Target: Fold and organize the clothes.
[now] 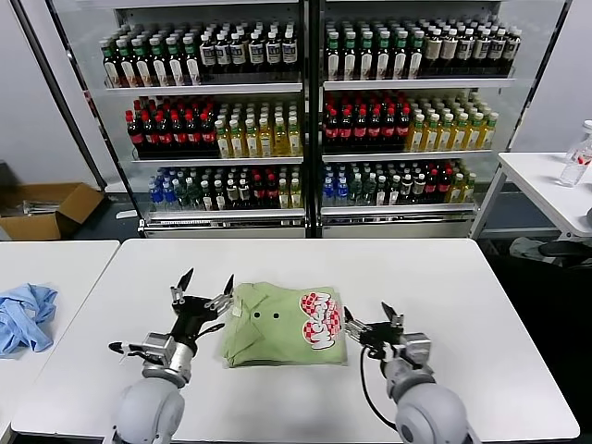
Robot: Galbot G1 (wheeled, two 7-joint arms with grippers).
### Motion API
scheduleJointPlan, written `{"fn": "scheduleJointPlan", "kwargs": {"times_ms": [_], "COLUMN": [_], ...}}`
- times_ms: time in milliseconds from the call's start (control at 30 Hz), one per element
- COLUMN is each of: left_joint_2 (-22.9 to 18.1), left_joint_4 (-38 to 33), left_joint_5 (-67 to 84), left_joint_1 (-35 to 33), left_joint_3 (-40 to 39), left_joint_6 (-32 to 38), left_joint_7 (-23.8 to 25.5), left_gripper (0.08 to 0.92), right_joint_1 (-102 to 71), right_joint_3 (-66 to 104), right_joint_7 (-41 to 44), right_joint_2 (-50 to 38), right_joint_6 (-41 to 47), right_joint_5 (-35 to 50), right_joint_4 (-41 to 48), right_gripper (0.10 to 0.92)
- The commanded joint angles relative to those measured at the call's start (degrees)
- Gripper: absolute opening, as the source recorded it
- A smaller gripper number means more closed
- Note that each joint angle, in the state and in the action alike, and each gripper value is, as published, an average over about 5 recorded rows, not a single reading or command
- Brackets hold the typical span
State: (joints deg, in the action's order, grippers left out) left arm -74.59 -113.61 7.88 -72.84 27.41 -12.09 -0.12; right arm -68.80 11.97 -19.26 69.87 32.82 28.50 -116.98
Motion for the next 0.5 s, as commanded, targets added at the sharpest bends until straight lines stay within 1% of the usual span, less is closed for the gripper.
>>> {"fn": "scheduleJointPlan", "kwargs": {"times_ms": [33, 300, 400, 500], "left_joint_2": [2.3, 2.2, 2.0, 1.8], "left_joint_4": [0.3, 0.5, 0.6, 0.6], "left_joint_5": [-10.0, -9.4, -9.3, -9.3], "left_joint_1": [-4.7, -5.2, -5.0, -4.9], "left_joint_3": [5.8, 5.0, 4.9, 4.6], "left_joint_6": [6.2, 5.6, 4.6, 3.9], "left_joint_7": [4.2, 4.3, 4.2, 4.1], "left_gripper": [0.823, 0.823, 0.823, 0.823], "right_joint_1": [8.4, 8.3, 8.3, 7.9], "right_joint_3": [-7.2, -7.7, -7.1, -6.9], "right_joint_7": [-1.1, 0.4, 0.2, -0.3], "right_joint_2": [2.0, 2.7, 2.6, 2.6], "right_joint_6": [0.4, 0.4, 0.4, 0.4], "right_joint_5": [3.8, 5.8, 7.6, 8.8], "right_joint_4": [13.1, 13.3, 13.4, 13.5], "right_gripper": [0.823, 0.823, 0.791, 0.715]}}
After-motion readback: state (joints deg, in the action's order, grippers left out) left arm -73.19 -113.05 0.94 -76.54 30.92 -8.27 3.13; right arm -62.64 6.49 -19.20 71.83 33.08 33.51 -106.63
